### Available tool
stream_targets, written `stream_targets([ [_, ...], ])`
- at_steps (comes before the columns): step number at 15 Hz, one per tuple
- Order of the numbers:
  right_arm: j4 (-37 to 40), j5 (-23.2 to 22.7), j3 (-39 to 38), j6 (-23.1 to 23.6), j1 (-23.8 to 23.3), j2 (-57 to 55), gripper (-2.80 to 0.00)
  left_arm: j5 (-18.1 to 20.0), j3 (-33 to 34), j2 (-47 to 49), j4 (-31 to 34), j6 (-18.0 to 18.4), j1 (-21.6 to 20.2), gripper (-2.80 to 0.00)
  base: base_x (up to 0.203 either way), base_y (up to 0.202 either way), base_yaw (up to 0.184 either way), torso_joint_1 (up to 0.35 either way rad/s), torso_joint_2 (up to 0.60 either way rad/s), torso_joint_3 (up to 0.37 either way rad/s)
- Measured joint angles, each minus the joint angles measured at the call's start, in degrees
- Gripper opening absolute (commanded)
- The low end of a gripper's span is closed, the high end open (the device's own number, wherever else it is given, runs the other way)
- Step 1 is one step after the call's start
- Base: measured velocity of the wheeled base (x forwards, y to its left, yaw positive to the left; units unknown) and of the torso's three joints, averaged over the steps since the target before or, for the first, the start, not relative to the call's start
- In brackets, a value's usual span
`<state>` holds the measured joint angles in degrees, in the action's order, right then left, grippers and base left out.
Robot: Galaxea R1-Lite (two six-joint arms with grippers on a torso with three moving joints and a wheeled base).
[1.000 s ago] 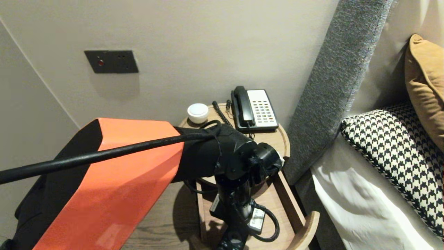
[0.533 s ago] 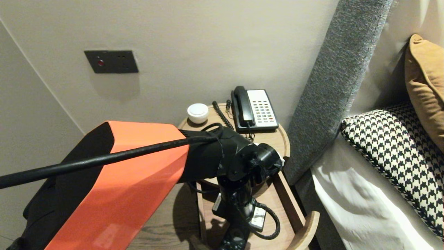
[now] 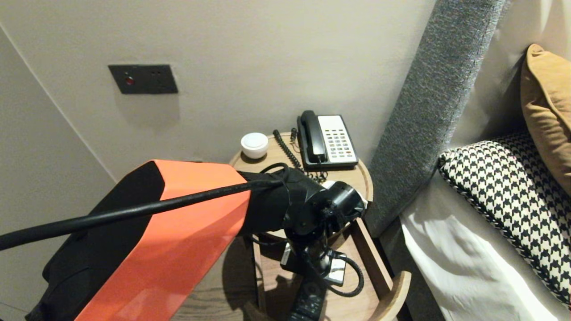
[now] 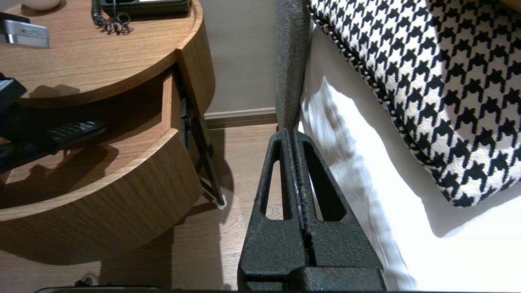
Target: Put the remote controls on the table in the drawer one by one
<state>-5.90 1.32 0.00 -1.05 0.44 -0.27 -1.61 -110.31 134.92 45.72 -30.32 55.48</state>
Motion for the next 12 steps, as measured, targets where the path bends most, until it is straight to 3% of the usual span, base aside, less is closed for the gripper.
stream_targets([
  [5, 0.0, 0.0, 0.0, 0.0, 0.1, 0.0, -2.8, -0.3, 0.0, 0.7, -2.1, -0.8, -0.2, -2.8, 0.0, 0.0, 0.0, 0.0, 0.0, 0.0],
  [9, 0.0, 0.0, 0.0, 0.0, 0.1, 0.0, -2.8, -4.7, 0.0, 1.8, -4.8, -4.9, -0.7, -2.8, 0.0, 0.0, 0.0, 0.0, 0.0, 0.0],
  [12, 0.0, 0.0, 0.0, 0.0, 0.1, 0.0, -2.8, -6.9, 0.0, 2.5, -6.0, -5.3, -1.2, -2.8, 0.0, 0.0, 0.0, 0.0, 0.0, 0.0],
])
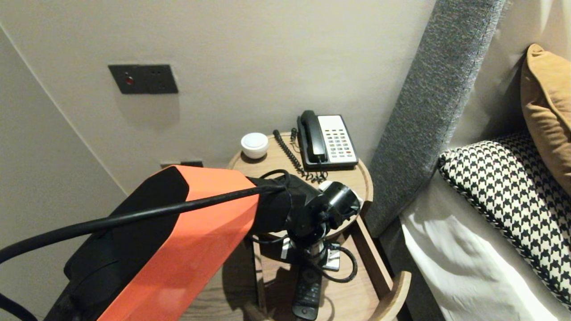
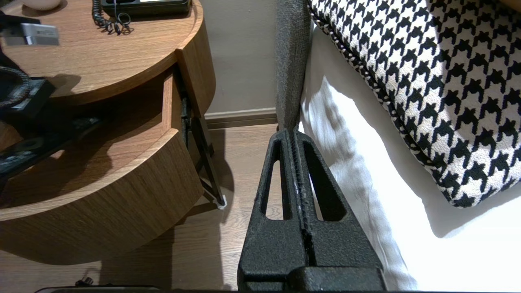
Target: Put the remote controls on the table in the drawer one by one
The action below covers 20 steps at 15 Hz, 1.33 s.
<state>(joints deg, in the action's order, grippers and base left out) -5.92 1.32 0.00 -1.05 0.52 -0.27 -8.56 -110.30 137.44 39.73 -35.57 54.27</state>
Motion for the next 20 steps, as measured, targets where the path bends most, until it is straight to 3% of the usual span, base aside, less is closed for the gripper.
stream_targets([
  [10, 0.0, 0.0, 0.0, 0.0, 0.0, 0.0, -2.8, -4.3, 2.2, -0.1, -6.2, -1.6, 0.0, -2.8, 0.0, 0.0, 0.0, 0.0, 0.0, 0.0],
  [17, 0.0, 0.0, 0.0, 0.1, 0.0, 0.0, -2.8, -4.5, 9.0, 0.1, -15.2, -1.7, 0.0, -2.8, 0.0, 0.0, 0.0, 0.0, 0.0, 0.0],
  [20, 0.0, 0.0, 0.0, 0.1, 0.0, 0.0, -2.8, -4.3, 9.4, 0.6, -15.5, -1.6, 0.0, -2.8, 0.0, 0.0, 0.0, 0.0, 0.0, 0.0],
])
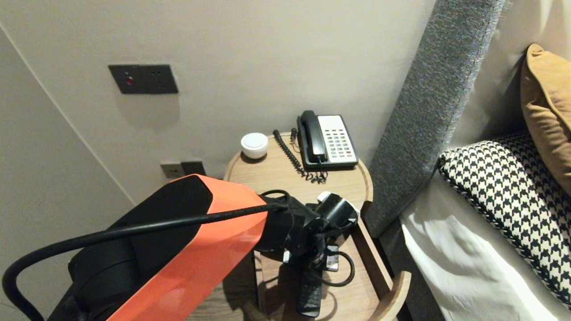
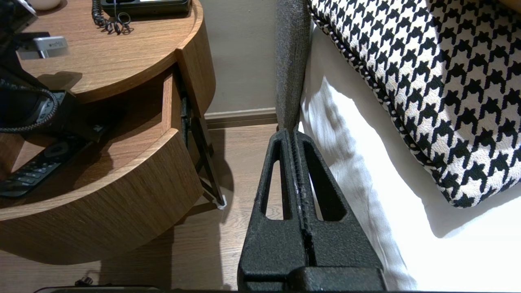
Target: Put the remote controls on the table in the drawer one by one
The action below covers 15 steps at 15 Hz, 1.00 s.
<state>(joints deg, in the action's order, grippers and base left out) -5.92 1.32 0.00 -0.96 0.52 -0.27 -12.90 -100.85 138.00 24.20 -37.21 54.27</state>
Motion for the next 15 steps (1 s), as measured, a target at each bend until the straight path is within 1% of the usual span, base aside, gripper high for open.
stream_targets([
  [10, 0.0, 0.0, 0.0, 0.0, 0.0, 0.0, -2.8, 0.3, 0.1, 1.0, -0.1, 0.0, 0.1, -2.8, 0.0, 0.0, 0.0, 0.0, 0.0, 0.0],
  [15, 0.0, 0.0, 0.0, 0.0, 0.0, 0.0, -2.8, 0.2, 0.8, 1.8, -1.2, -0.1, 0.4, -2.8, 0.0, 0.0, 0.0, 0.0, 0.0, 0.0],
])
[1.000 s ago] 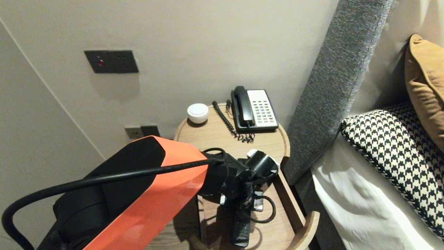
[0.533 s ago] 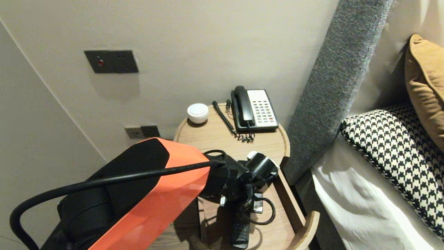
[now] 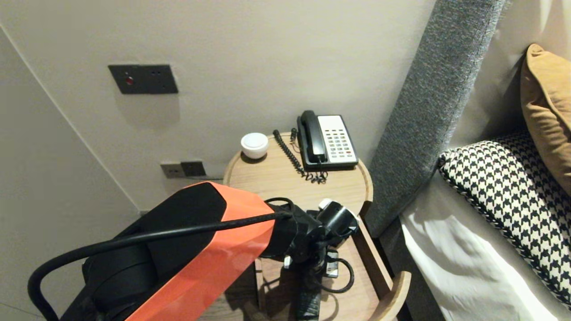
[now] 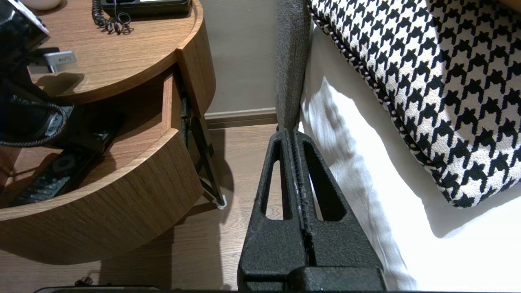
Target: Put the remote controls on the table in the drawer one by one
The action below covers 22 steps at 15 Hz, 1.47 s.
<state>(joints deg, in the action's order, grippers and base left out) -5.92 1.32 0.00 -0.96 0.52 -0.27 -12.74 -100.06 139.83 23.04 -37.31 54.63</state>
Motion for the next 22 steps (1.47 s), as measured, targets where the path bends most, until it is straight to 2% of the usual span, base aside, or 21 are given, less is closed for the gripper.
stream_targets([
  [13, 0.0, 0.0, 0.0, 0.0, 0.0, 0.0, -2.8, 0.1, 1.8, 0.9, -2.6, -0.3, 0.1, -2.8, 0.0, 0.0, 0.0, 0.0, 0.0, 0.0],
  [14, 0.0, 0.0, 0.0, 0.0, 0.0, 0.0, -2.8, 0.1, 1.8, 0.9, -2.6, -0.3, 0.1, 0.0, 0.0, 0.0, 0.0, 0.0, 0.0, 0.0],
  [22, 0.0, 0.0, 0.0, 0.0, 0.0, 0.0, -2.8, 0.0, 1.4, -0.7, -2.3, -1.7, 1.0, 0.0, 0.0, 0.0, 0.0, 0.0, 0.0, 0.0],
])
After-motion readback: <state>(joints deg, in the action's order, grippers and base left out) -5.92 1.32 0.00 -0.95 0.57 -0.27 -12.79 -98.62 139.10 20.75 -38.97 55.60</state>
